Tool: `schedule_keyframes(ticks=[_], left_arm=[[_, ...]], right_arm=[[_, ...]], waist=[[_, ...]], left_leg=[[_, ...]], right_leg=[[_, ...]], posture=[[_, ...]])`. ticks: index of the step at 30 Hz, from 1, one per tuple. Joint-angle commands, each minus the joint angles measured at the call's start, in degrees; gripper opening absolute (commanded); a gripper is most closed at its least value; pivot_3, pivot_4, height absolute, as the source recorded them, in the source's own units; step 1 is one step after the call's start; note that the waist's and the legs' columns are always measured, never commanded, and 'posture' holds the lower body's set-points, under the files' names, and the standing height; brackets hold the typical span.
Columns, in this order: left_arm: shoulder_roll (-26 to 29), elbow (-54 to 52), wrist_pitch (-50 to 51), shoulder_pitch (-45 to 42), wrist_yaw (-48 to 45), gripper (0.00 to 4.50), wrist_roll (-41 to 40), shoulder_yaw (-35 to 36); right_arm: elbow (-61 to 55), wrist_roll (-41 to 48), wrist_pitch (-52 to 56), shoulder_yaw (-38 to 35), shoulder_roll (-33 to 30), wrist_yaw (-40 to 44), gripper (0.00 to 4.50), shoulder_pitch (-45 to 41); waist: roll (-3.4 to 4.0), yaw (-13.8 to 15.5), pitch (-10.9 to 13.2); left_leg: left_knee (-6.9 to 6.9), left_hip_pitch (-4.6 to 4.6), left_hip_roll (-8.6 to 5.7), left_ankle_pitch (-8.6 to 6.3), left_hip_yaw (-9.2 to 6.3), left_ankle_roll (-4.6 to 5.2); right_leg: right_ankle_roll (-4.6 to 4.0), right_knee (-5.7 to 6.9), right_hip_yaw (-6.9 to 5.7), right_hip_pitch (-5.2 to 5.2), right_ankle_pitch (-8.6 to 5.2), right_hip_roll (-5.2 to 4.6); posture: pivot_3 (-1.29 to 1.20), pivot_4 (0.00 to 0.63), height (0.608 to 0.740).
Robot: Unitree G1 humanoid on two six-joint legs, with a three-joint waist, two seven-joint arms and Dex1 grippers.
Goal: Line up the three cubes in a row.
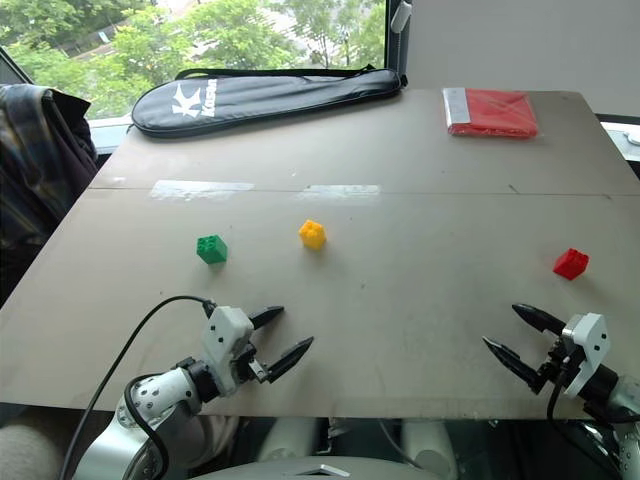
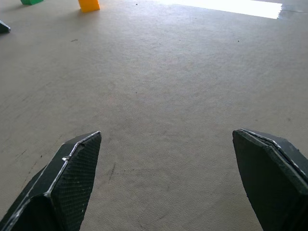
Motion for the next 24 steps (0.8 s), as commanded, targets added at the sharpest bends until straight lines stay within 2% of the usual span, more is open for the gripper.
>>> schedule_keyframes(ticks=[1, 15, 24], left_arm=[[0.71, -1.36, 0.39, 1.85, -0.54, 4.45, -0.70, -0.11], [1.86, -2.22, -0.13, 5.09, -0.65, 4.45, -0.94, 0.34], [3.25, 0.57, -1.18, 3.01, -2.86, 4.45, -0.92, 0.20]], right_arm=[[-2.17, 0.39, 0.49, -1.15, -0.29, -0.49, 4.50, 0.36], [-2.63, -0.67, 1.63, -0.45, -0.20, -0.73, 4.50, 0.94], [-0.87, -1.91, 0.06, 0.12, 1.35, -1.85, 4.50, -0.97]], waist=[[0.00, 0.00, 0.00], [0.00, -0.05, 0.00], [0.01, -0.01, 0.00]], left_leg=[[0.00, 0.00, 0.00, 0.00, 0.00, 0.00], [0.00, -0.06, 0.00, 0.00, 0.02, 0.00], [0.00, -0.06, -0.03, 0.00, 0.02, 0.00]], right_leg=[[0.00, 0.00, 0.00, 0.00, 0.00, 0.00], [0.00, -0.02, 0.01, -0.07, 0.00, 0.00], [0.00, -0.02, 0.00, -0.07, 0.00, 0.02]], posture=[[0.00, 0.150, 0.708], [0.00, 0.150, 0.708], [0.00, 0.150, 0.708]])
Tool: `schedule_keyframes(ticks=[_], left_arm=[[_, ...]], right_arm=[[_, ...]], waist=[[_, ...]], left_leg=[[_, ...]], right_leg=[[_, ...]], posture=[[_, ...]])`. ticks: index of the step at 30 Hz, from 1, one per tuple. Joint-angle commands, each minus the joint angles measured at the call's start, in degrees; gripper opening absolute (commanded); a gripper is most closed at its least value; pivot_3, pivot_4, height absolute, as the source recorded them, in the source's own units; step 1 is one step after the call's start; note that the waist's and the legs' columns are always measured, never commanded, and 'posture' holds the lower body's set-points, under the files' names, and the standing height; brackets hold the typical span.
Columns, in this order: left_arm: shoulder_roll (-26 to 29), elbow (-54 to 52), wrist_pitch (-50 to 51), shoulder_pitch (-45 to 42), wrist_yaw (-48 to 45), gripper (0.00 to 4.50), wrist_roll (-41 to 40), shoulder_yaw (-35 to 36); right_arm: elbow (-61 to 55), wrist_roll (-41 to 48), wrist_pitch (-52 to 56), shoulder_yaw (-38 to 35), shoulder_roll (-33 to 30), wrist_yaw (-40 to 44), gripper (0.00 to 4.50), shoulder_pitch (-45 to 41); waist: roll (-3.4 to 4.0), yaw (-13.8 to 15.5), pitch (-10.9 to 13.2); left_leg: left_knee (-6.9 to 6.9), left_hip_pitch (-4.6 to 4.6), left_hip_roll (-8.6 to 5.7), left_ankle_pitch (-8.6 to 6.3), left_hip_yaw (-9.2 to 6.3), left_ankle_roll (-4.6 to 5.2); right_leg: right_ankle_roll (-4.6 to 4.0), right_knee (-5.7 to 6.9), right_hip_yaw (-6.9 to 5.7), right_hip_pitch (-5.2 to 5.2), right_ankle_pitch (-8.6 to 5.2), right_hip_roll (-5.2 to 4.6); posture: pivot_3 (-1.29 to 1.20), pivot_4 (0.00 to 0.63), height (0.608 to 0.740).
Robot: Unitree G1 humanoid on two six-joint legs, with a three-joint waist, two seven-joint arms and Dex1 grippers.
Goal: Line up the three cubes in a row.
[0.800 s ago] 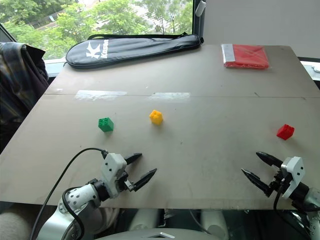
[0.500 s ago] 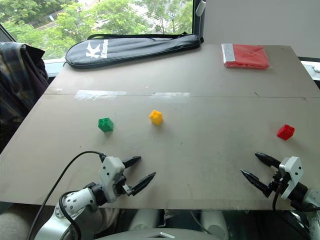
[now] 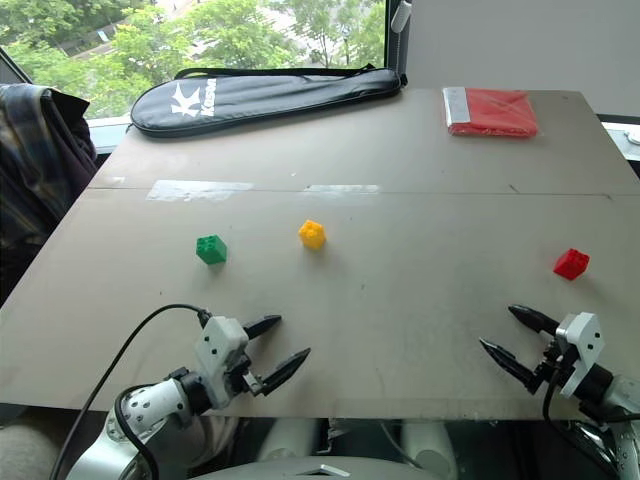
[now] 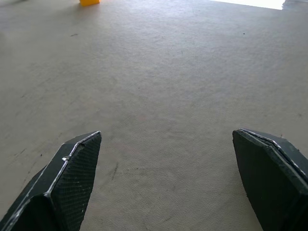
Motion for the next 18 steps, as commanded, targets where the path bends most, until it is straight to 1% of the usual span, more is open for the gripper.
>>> schedule_keyframes(ticks=[1, 5, 9, 12, 15, 18], left_arm=[[1.09, 1.98, 0.43, -0.82, -1.56, 4.45, -0.22, -0.28], [1.74, 2.88, 0.12, -2.08, -2.47, 4.45, -0.28, 0.16], [2.40, 2.17, 0.66, -4.19, -3.26, 4.45, -1.12, 0.73], [3.46, 1.54, 1.46, -7.13, -4.79, 4.45, -2.38, 1.02], [7.11, -1.59, 3.95, -13.81, -9.83, 4.45, -5.56, 0.48], [8.90, -2.93, 7.13, -20.81, -12.23, 4.45, -8.59, -0.34]], right_arm=[[-0.05, -0.46, -1.47, -0.45, 0.52, -0.69, 4.50, -0.68], [0.25, -1.32, -1.95, -0.47, 1.88, -2.48, 4.50, -0.97], [-1.21, 0.15, -0.05, -3.06, 5.08, -9.61, 4.50, -2.17], [-3.35, 0.77, 1.60, -4.72, 6.01, -14.16, 4.50, -2.62], [-5.68, -0.09, 2.89, -7.17, 6.82, -20.88, 4.50, -3.12], [-5.89, -3.07, 3.40, -8.55, 7.34, -27.69, 4.50, -4.70]], waist=[[0.02, 0.01, 0.00], [0.02, 0.12, -0.01], [0.03, 0.10, -0.01], [0.04, 0.12, 0.02], [0.02, 0.20, 0.03], [0.03, 0.10, 0.02]], left_leg=[[0.00, 0.00, -0.01, 0.00, 0.00, 0.00], [0.02, 0.01, -0.02, 0.01, 0.00, 0.01], [0.02, 0.01, -0.01, 0.01, 0.00, 0.01], [0.04, -0.01, -0.01, 0.01, 0.00, 0.01], [0.06, -0.08, -0.05, 0.01, -0.03, 0.01], [0.14, -0.30, -0.08, 0.02, -0.05, 0.01]], right_leg=[[0.00, 0.00, 0.00, 0.00, 0.00, 0.00], [0.00, 0.02, 0.00, 0.01, 0.00, 0.00], [0.00, 0.06, 0.01, 0.00, 0.00, 0.00], [0.00, 0.08, 0.01, 0.00, 0.01, 0.00], [-0.01, 0.08, -0.02, -0.04, 0.01, 0.01], [-0.13, 0.13, -0.03, -0.20, 0.10, 0.06]], posture=[[0.00, 0.150, 0.708], [0.00, 0.150, 0.708], [0.00, 0.150, 0.708], [0.00, 0.150, 0.708], [0.00, 0.150, 0.708], [0.00, 0.150, 0.708]])
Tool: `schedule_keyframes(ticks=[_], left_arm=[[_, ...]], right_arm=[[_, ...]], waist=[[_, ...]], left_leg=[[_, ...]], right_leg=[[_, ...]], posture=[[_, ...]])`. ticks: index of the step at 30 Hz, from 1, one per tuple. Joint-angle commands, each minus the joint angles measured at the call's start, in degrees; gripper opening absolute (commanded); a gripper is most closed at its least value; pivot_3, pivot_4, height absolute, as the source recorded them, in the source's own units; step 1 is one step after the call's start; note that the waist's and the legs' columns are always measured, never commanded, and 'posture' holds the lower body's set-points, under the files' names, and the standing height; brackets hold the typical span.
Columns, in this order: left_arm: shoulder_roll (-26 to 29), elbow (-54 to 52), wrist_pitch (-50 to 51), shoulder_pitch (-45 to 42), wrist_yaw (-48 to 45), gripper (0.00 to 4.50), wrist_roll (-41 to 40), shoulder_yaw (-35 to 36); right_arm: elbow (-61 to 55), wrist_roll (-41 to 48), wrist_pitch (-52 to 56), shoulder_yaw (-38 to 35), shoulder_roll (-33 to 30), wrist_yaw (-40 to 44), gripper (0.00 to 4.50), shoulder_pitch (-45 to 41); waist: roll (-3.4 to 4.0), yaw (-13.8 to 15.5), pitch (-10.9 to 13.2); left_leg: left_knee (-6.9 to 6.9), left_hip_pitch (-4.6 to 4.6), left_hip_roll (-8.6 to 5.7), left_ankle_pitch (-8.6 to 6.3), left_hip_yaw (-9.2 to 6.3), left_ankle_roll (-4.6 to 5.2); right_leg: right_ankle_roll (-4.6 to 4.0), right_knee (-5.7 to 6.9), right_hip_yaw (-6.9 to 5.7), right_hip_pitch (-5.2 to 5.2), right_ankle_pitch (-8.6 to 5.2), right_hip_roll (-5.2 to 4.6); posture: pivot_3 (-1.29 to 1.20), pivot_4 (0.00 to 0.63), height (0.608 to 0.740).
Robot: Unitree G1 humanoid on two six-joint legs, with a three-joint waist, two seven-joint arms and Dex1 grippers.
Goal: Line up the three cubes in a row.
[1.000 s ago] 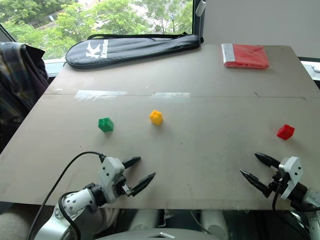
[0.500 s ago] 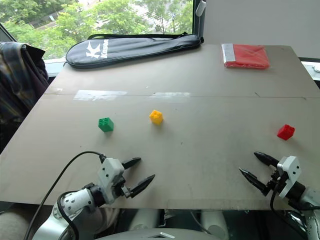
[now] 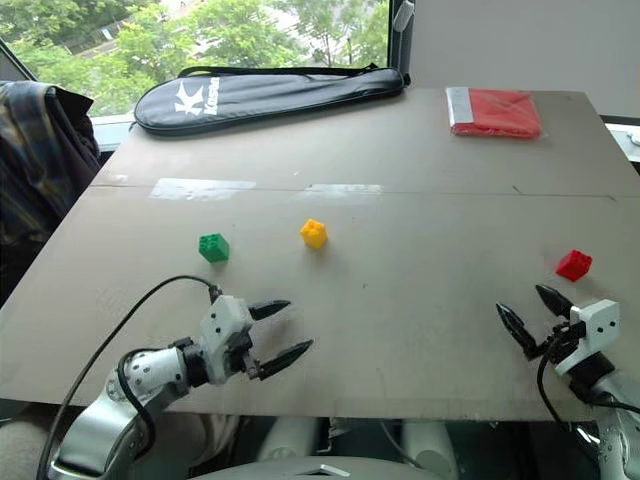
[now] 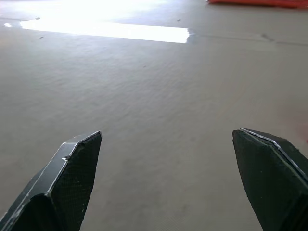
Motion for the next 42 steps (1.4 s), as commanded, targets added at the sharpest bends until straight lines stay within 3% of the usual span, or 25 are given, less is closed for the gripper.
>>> schedule_keyframes(ticks=[1, 10, 19, 27, 30, 34, 35, 42], left_arm=[[1.55, -3.83, 3.13, -6.92, -3.05, 4.45, -3.90, -0.84], [3.34, -6.29, 10.42, -20.07, -4.89, 4.45, -5.59, -4.41], [4.17, -7.56, 11.09, -21.37, -5.19, 4.45, -4.95, -5.72], [3.00, -6.22, 10.82, -24.48, -4.72, 4.45, -4.78, -6.03], [2.32, -6.26, 11.41, -25.33, -4.03, 4.50, -4.81, -6.26], [1.83, -6.30, 11.66, -25.65, -3.36, 4.50, -4.63, -6.56], [1.68, -6.32, 11.72, -25.71, -3.20, 4.50, -4.71, -6.62], [1.52, -6.70, 12.34, -25.61, -2.53, 4.50, -4.98, -6.49]], right_arm=[[-1.57, -3.23, 1.23, -3.08, 0.26, -8.80, 4.50, -1.77], [-4.34, -9.04, 1.05, -3.05, 5.66, -23.41, 4.50, -4.50], [-2.09, -12.04, 0.58, -3.65, 9.54, -33.16, 4.50, -8.41], [8.26, -9.50, 1.91, -4.63, 11.00, -39.11, 4.50, -19.93], [8.79, -11.21, 2.21, -3.22, 10.78, -39.44, 3.64, -20.53], [8.23, -12.21, 2.57, -2.39, 10.72, -39.68, 1.57, -20.08], [8.00, -12.11, 2.82, -2.30, 10.75, -39.52, 1.30, -20.01], [4.99, -9.96, 6.26, -0.79, 10.14, -35.58, 1.31, -19.50]], waist=[[-0.01, -0.04, 0.00], [0.02, -0.24, 0.02], [0.01, -0.81, 0.02], [0.00, -1.62, 0.03], [0.01, -1.56, 0.03], [0.01, -1.56, 0.03], [0.01, -1.56, 0.03], [0.01, -1.61, 0.03]], left_leg=[[0.00, -0.01, -0.03, 0.00, 0.01, 0.00], [-0.02, -0.13, -0.04, 0.00, 0.01, 0.00], [0.05, -0.09, -0.06, 0.01, -0.01, 0.00], [0.08, -0.06, -0.08, 0.01, -0.01, -0.01], [0.06, -0.09, -0.07, 0.01, 0.00, -0.01], [0.05, -0.11, -0.07, 0.01, -0.01, -0.01], [0.06, -0.10, -0.07, 0.01, -0.01, 0.00], [0.09, -0.06, -0.08, 0.01, -0.01, 0.00]], right_leg=[[-0.07, -0.01, 0.01, 0.00, 0.05, 0.01], [-0.01, 0.01, -0.10, -0.02, 0.09, 0.15], [-0.05, 0.06, 0.06, -0.01, 0.07, 0.13], [0.04, 0.16, 0.07, -0.01, 0.14, 0.16], [0.10, 0.17, -0.01, -0.02, 0.17, 0.18], [0.14, 0.15, 0.00, -0.02, 0.18, 0.17], [0.14, 0.15, 0.02, -0.02, 0.18, 0.17], [0.14, 0.21, 0.06, -0.01, 0.18, 0.17]], posture=[[0.00, 0.150, 0.708], [0.00, 0.150, 0.708], [0.00, 0.150, 0.708], [0.00, 0.150, 0.708], [0.00, 0.150, 0.708], [0.00, 0.150, 0.708], [0.00, 0.150, 0.708], [0.00, 0.150, 0.708]])
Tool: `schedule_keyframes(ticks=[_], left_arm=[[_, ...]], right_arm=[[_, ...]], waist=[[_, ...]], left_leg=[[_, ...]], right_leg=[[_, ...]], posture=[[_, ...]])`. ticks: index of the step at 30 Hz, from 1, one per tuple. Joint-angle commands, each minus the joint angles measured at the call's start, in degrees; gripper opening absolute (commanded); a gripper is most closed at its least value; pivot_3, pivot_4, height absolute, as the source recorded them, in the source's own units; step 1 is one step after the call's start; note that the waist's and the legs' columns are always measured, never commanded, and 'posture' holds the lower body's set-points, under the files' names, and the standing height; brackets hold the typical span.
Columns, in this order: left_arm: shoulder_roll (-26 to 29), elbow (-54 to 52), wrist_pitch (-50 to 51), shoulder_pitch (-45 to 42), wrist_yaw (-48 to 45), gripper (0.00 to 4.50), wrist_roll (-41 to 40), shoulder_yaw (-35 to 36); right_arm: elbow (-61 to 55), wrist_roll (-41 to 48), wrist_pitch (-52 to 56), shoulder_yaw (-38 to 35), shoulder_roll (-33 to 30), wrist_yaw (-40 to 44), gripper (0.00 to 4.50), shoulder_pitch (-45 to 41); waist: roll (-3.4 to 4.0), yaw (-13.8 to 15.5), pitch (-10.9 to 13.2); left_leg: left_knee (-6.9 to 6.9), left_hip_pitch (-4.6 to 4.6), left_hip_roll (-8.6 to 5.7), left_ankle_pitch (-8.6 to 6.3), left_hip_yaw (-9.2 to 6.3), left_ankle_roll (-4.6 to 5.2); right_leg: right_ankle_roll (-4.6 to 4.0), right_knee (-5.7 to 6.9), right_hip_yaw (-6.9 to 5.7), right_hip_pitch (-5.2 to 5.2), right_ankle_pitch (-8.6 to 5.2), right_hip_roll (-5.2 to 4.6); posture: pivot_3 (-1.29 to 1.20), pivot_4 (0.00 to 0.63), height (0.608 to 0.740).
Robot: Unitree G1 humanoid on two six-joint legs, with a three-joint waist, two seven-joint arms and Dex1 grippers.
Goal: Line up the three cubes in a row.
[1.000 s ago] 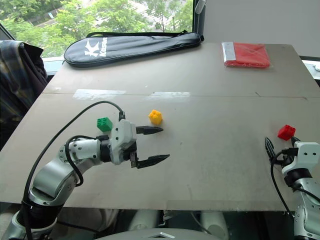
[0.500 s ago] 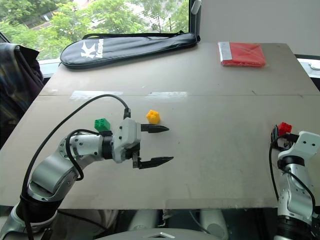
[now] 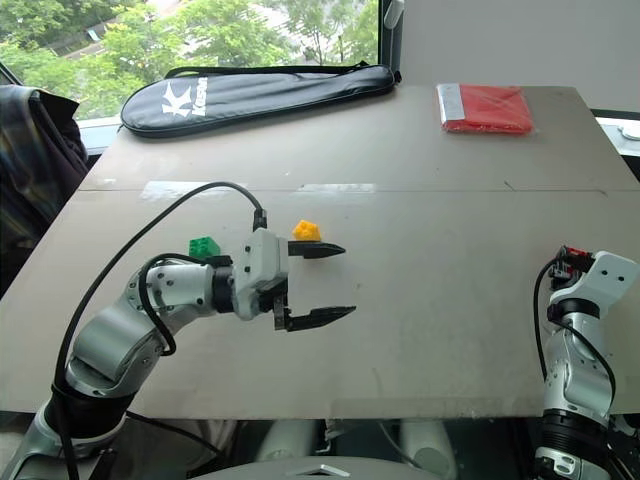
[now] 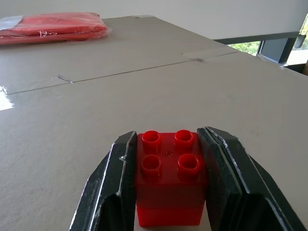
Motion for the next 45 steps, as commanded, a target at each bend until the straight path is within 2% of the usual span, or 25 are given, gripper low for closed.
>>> schedule_keyframes(ticks=[1, 2, 7, 10, 11, 15, 17, 19, 20, 22, 24, 29, 34, 41, 43, 44, 45], left_arm=[[0.14, -1.43, -0.16, -0.21, 0.31, 4.50, -0.72, 1.34], [0.19, -1.43, -0.30, 0.07, 0.29, 4.50, -0.86, 1.66], [1.22, -2.04, -1.25, 4.24, -0.84, 4.50, -2.11, 3.59], [2.44, -1.16, -3.19, 6.96, -2.28, 4.50, -1.10, 4.26], [2.71, -0.86, -3.77, 7.35, -2.57, 4.50, -0.81, 4.39], [3.16, -1.23, -3.33, 7.46, -2.65, 4.50, -1.97, 5.92], [3.76, -2.10, -2.69, 7.69, -2.71, 4.50, -2.01, 6.29], [4.32, -2.89, -2.10, 8.02, -2.57, 4.50, -2.24, 6.72], [4.44, -3.16, -1.70, 8.11, -2.32, 4.50, -2.56, 7.01], [4.66, -3.44, -1.33, 8.22, -2.05, 4.50, -2.77, 7.29], [5.09, -3.33, -1.66, 8.76, -2.23, 4.50, -2.48, 7.56], [5.71, -1.03, -3.83, 9.28, -4.12, 4.50, -1.99, 7.88], [7.01, 0.79, -6.95, 10.78, -7.82, 4.50, -1.61, 7.87], [7.55, 3.08, -10.89, 12.53, -11.09, 4.50, -1.57, 8.20], [7.51, 3.52, -11.54, 13.06, -12.09, 4.50, -2.20, 8.07], [7.57, 3.66, -11.56, 13.34, -12.60, 4.50, -2.60, 8.04], [7.55, 3.85, -11.79, 13.53, -12.97, 4.50, -2.71, 8.04]], right_arm=[[-3.87, 2.69, 2.54, 1.76, -1.69, 5.36, 1.31, 0.60], [-4.51, 3.67, 3.28, 2.14, -2.19, 7.18, 1.31, 0.66], [-7.16, 13.05, 7.31, 7.25, -8.33, 29.09, 1.31, 0.67], [-3.77, 12.77, 7.94, 12.37, -13.72, 41.73, 1.31, -0.61], [-2.44, 12.24, 7.27, 13.70, -15.06, 44.82, 1.31, -1.04], [7.24, 7.67, -6.63, 20.65, -18.66, 63.04, 1.31, -6.41], [11.55, 9.45, -7.02, 22.45, -18.63, 71.39, 1.31, -9.55], [15.76, 14.22, -8.11, 22.59, -17.47, 83.61, 1.31, -12.72], [18.54, 13.38, -8.66, 23.38, -17.95, 86.27, 1.31, -14.41], [22.20, 12.69, -8.23, 24.85, -19.09, 89.13, 1.31, -16.63], [24.97, 14.71, -10.83, 29.61, -22.15, 90.62, 1.31, -18.17], [29.57, 16.66, -16.77, 38.37, -26.85, 90.93, 1.31, -20.62], [33.48, 21.21, -24.39, 43.78, -26.78, 90.93, 1.31, -23.71], [34.66, 23.61, -26.35, 48.22, -27.83, 90.93, 1.31, -24.92], [34.93, 23.41, -26.00, 48.65, -28.12, 90.93, 2.38, -25.10], [34.99, 23.34, -26.14, 48.70, -28.13, 90.93, 2.66, -25.18], [35.08, 23.48, -26.29, 48.50, -28.00, 90.93, 3.18, -25.25]], waist=[[0.00, -0.09, 0.00], [0.00, -0.15, 0.00], [0.03, -0.19, 0.03], [0.03, -0.09, 0.03], [0.03, -0.04, 0.04], [-0.05, 0.09, 0.07], [-0.07, 0.10, 0.08], [-0.10, 0.10, 0.13], [-0.13, 0.10, 0.14], [-0.15, 0.09, 0.17], [-0.15, 0.15, 0.17], [-0.18, 0.14, 0.19], [-0.20, 0.00, 0.20], [-0.21, 0.03, 0.21], [-0.21, 0.03, 0.21], [-0.21, 0.05, 0.21], [-0.20, 0.06, 0.22]], left_leg=[[0.00, 0.00, 0.00, 0.00, -0.01, 0.00], [0.00, 0.01, 0.01, 0.00, -0.01, 0.00], [-0.02, 0.07, 0.03, 0.00, -0.05, 0.00], [-0.01, 0.07, 0.03, 0.00, -0.06, 0.01], [-0.01, 0.09, 0.03, 0.00, -0.03, 0.01], [0.03, 0.08, 0.02, 0.00, 0.03, 0.01], [0.04, 0.08, 0.02, 0.00, 0.03, 0.01], [0.04, 0.07, 0.02, 0.00, 0.01, 0.01], [0.04, 0.07, 0.02, 0.00, -0.01, 0.01], [0.04, 0.07, 0.03, 0.00, -0.04, 0.01], [0.04, 0.07, 0.03, 0.00, -0.06, 0.01], [0.04, 0.05, 0.02, 0.00, -0.01, 0.01], [0.07, 0.16, 0.02, 0.01, 0.03, 0.00], [0.06, 0.16, 0.05, 0.01, -0.01, 0.00], [0.06, 0.17, 0.06, 0.00, -0.01, 0.00], [0.06, 0.17, 0.06, 0.01, -0.01, 0.00], [0.06, 0.16, 0.06, 0.01, -0.02, 0.00]], right_leg=[[0.00, 0.01, -0.01, 0.00, 0.00, 0.01], [0.00, 0.01, 0.01, 0.00, 0.00, 0.01], [0.01, 0.01, 0.09, 0.00, 0.01, 0.02], [0.01, 0.00, 0.06, 0.01, 0.01, 0.01], [0.00, 0.00, 0.08, 0.01, 0.00, 0.01], [-0.05, 0.00, -0.02, 0.03, -0.02, 0.01], [0.00, 0.01, -0.06, 0.07, 0.01, 0.02], [0.00, 0.00, -0.07, 0.07, 0.02, 0.02], [0.01, 0.00, -0.07, 0.07, 0.02, 0.01], [0.01, -0.03, -0.06, 0.08, 0.02, 0.00], [0.01, -0.04, -0.04, 0.08, 0.03, -0.02], [0.00, -0.05, -0.08, 0.08, 0.02, -0.06], [-0.01, 0.00, -0.07, 0.14, 0.02, -0.05], [-0.02, 0.01, -0.04, 0.13, 0.02, -0.05], [-0.02, 0.01, -0.03, 0.13, 0.01, -0.06], [-0.02, 0.01, -0.03, 0.13, 0.01, -0.06], [-0.02, 0.01, -0.04, 0.13, 0.01, -0.06]], posture=[[0.00, 0.150, 0.708], [0.00, 0.150, 0.708], [0.00, 0.150, 0.708], [0.00, 0.150, 0.708], [0.00, 0.150, 0.708], [0.00, 0.150, 0.708], [0.00, 0.150, 0.708], [0.00, 0.150, 0.708], [0.00, 0.150, 0.708], [0.00, 0.150, 0.708], [0.00, 0.150, 0.708], [0.00, 0.150, 0.708], [0.00, 0.150, 0.708], [0.00, 0.150, 0.708], [0.00, 0.150, 0.708], [0.00, 0.150, 0.708], [0.00, 0.150, 0.708]])
